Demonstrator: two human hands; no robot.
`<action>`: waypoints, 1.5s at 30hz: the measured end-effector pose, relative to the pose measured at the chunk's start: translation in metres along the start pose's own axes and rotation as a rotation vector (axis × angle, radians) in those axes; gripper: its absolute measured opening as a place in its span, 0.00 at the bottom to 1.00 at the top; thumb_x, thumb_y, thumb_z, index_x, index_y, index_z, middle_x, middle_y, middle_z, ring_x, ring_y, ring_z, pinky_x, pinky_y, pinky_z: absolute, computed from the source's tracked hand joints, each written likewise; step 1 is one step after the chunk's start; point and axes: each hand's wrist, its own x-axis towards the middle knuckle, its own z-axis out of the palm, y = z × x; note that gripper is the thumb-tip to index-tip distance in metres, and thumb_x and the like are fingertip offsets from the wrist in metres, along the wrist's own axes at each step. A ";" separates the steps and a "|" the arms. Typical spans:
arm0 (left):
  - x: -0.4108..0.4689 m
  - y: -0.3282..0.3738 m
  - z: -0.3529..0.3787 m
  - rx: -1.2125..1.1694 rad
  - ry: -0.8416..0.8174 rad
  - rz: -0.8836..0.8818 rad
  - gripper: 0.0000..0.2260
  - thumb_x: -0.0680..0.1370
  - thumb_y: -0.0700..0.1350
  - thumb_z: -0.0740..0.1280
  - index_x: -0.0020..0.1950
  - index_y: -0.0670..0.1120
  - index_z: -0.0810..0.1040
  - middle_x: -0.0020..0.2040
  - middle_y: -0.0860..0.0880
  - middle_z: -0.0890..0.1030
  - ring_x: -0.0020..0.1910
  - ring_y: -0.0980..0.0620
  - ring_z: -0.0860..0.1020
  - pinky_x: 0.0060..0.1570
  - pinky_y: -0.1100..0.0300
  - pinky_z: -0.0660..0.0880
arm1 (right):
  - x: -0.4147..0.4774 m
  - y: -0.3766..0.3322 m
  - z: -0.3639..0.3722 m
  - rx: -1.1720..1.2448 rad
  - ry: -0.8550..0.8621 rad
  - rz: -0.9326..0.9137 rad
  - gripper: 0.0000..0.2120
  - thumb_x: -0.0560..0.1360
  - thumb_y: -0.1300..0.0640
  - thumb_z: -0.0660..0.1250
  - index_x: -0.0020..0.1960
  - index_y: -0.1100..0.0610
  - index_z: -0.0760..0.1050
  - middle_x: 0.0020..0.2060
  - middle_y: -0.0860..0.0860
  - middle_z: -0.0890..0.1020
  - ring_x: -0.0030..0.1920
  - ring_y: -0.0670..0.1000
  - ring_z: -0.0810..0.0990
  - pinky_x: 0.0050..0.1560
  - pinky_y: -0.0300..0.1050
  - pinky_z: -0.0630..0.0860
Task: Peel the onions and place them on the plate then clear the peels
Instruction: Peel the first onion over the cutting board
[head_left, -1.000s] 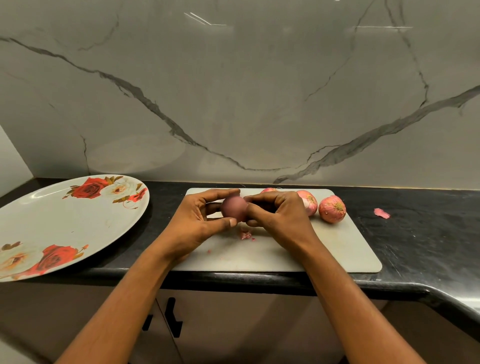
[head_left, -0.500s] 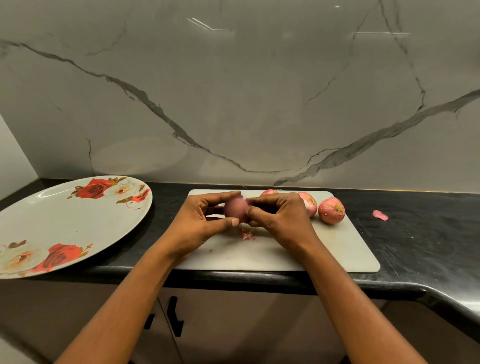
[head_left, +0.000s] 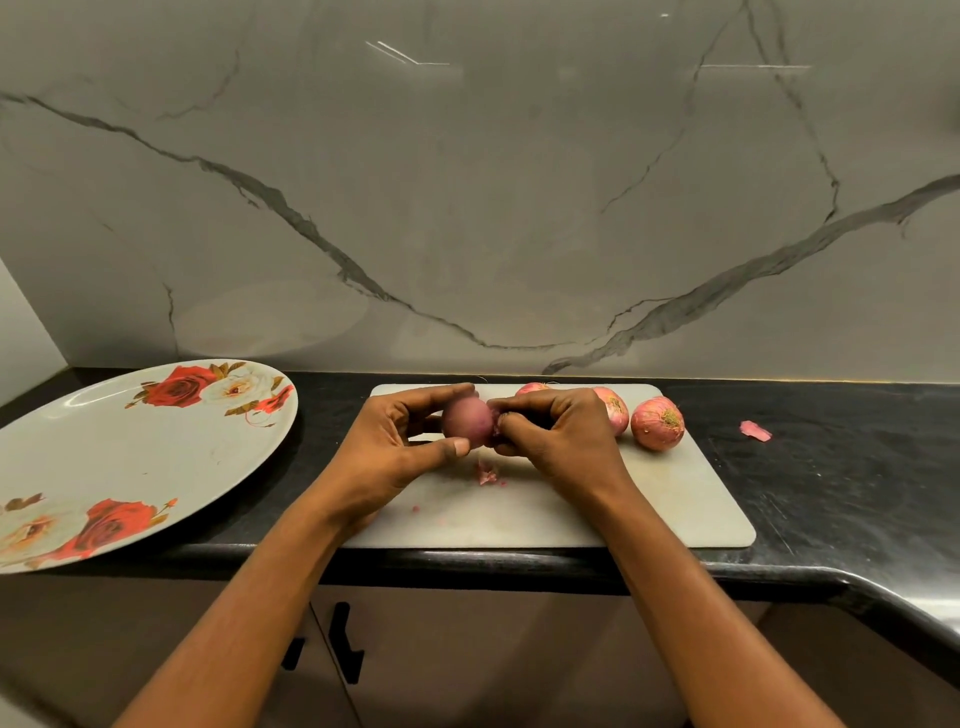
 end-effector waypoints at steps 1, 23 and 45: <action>0.000 0.000 0.000 0.003 0.008 -0.001 0.26 0.74 0.35 0.78 0.71 0.48 0.81 0.65 0.52 0.84 0.65 0.49 0.83 0.66 0.46 0.80 | 0.000 0.000 0.000 0.011 -0.003 -0.002 0.09 0.79 0.65 0.72 0.53 0.53 0.88 0.43 0.52 0.90 0.44 0.52 0.90 0.50 0.55 0.87; 0.004 -0.001 0.004 0.007 0.014 0.004 0.27 0.69 0.33 0.81 0.66 0.49 0.83 0.61 0.52 0.86 0.61 0.50 0.84 0.58 0.54 0.83 | 0.001 0.007 -0.002 -0.123 -0.069 -0.061 0.12 0.77 0.49 0.77 0.57 0.54 0.88 0.45 0.47 0.89 0.47 0.47 0.88 0.49 0.51 0.87; 0.007 -0.008 -0.002 -0.088 -0.030 -0.033 0.26 0.70 0.31 0.79 0.67 0.45 0.83 0.63 0.49 0.85 0.64 0.47 0.83 0.60 0.50 0.83 | 0.006 0.014 -0.004 -0.085 -0.110 -0.084 0.07 0.82 0.56 0.73 0.55 0.53 0.89 0.43 0.48 0.90 0.45 0.51 0.89 0.48 0.60 0.86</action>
